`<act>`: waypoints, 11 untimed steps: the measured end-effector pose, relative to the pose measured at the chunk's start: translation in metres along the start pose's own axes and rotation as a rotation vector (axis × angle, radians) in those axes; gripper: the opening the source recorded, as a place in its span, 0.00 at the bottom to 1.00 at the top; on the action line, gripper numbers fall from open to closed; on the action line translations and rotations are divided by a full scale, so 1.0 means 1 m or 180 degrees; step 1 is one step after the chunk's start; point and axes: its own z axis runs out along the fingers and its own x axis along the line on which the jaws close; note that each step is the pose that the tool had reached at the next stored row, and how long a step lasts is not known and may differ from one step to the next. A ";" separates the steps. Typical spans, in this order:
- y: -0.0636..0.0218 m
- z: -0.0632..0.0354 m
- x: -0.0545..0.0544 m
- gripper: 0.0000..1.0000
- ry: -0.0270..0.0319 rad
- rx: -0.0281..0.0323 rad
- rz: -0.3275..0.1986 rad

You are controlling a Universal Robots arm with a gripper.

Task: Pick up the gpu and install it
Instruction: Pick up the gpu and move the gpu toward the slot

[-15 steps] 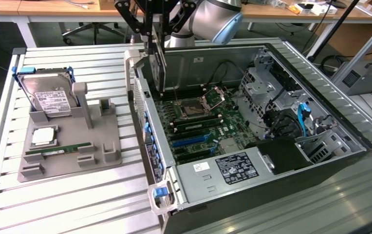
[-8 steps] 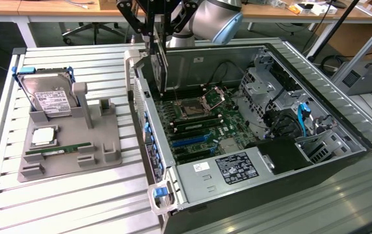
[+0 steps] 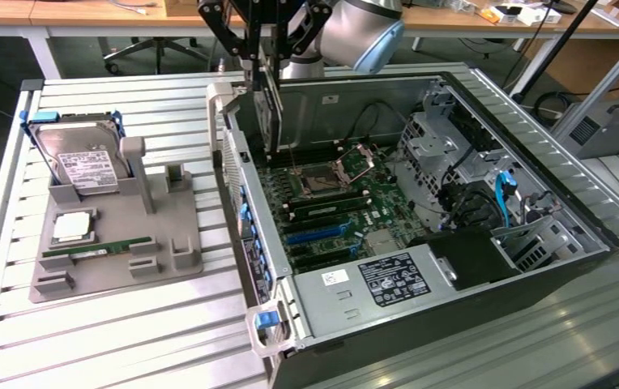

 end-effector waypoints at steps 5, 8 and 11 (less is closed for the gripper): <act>0.0002 0.0006 -0.003 0.27 0.0000 0.0000 0.0000; 0.0004 0.0010 -0.005 0.27 0.0000 0.0001 0.0000; 0.0005 0.0015 -0.006 0.27 0.0000 0.0001 0.0000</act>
